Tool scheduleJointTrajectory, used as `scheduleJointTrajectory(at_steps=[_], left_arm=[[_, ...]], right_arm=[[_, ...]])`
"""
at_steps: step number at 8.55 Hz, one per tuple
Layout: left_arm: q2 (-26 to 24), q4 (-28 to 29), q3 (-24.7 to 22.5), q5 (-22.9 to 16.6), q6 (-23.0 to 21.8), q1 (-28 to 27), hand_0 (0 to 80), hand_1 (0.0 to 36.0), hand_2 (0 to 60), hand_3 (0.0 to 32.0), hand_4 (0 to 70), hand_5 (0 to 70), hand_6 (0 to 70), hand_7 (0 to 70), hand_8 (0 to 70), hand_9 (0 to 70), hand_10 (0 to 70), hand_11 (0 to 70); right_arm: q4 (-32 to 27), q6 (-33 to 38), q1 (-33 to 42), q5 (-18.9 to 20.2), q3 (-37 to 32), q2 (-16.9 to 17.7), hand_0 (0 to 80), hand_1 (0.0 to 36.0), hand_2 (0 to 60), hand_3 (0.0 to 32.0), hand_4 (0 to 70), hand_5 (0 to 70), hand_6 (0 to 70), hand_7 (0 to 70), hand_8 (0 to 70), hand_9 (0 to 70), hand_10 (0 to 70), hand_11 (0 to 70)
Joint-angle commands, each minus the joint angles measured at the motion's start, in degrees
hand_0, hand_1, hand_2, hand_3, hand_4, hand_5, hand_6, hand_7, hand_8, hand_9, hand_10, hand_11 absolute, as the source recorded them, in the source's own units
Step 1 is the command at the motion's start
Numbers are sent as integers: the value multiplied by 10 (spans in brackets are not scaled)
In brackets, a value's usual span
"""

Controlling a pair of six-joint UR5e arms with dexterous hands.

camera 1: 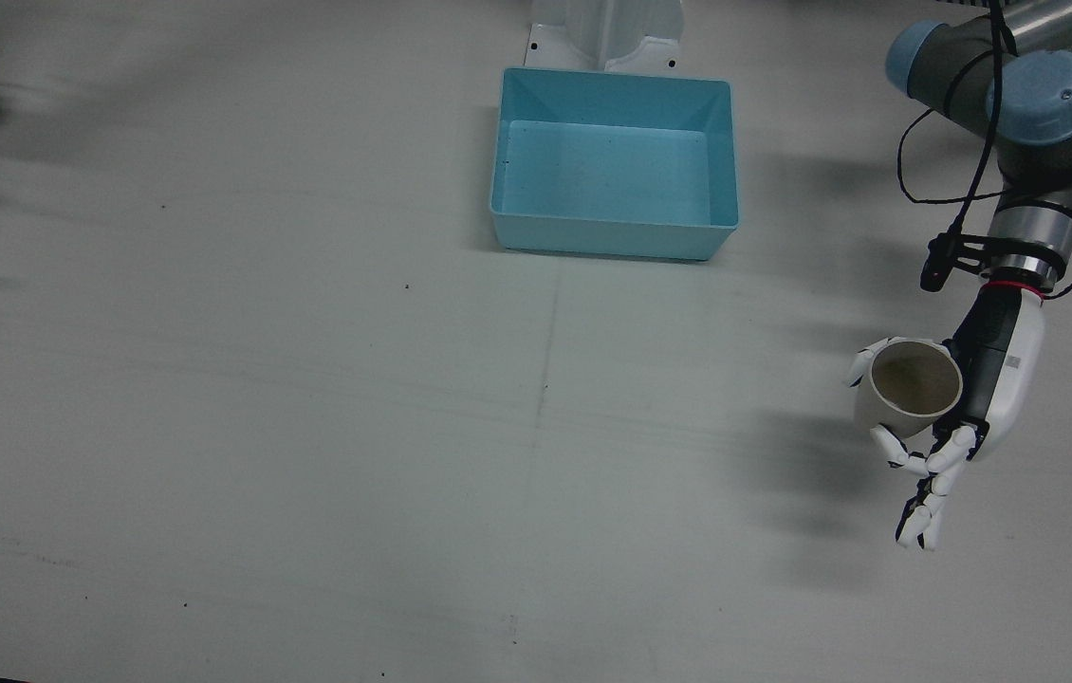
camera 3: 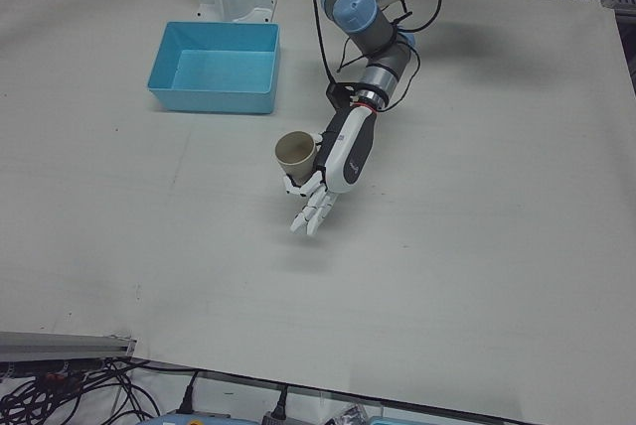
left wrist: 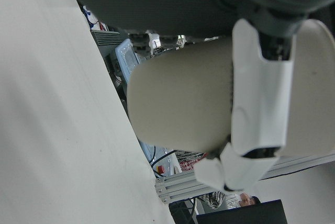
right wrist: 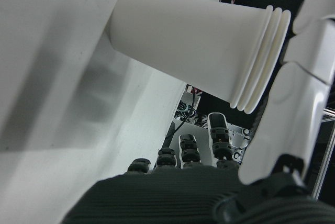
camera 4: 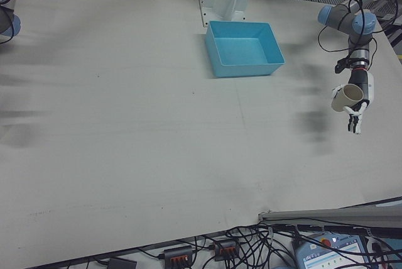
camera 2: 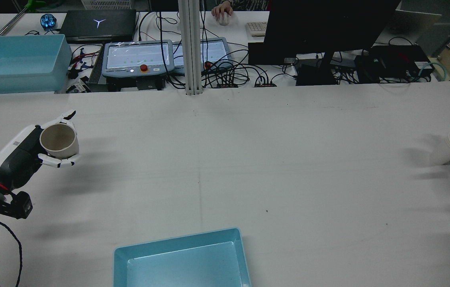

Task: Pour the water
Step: 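Reach the right hand to the other white paper cup and grasp it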

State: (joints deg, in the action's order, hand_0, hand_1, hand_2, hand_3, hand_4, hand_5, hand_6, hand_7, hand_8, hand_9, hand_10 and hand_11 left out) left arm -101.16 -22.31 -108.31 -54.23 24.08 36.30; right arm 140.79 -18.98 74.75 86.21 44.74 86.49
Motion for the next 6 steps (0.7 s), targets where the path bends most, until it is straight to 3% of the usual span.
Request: scheduleJointTrajectory(at_steps=[1, 6], left_arm=[[0, 4, 0, 0, 1, 0, 642, 360, 527, 0, 309, 683, 82, 92, 30, 15, 42, 88], [-1, 9, -1, 0, 0, 0, 644, 360, 524, 0, 305, 682, 78, 90, 29, 14, 39, 84]], right_arm=[[2, -11, -12, -1, 0, 0, 526, 142, 0, 0, 151, 214, 63, 133, 45, 46, 5, 23], [3, -11, -27, -1, 2, -7, 539, 152, 0, 0, 173, 220, 72, 140, 54, 57, 16, 39]])
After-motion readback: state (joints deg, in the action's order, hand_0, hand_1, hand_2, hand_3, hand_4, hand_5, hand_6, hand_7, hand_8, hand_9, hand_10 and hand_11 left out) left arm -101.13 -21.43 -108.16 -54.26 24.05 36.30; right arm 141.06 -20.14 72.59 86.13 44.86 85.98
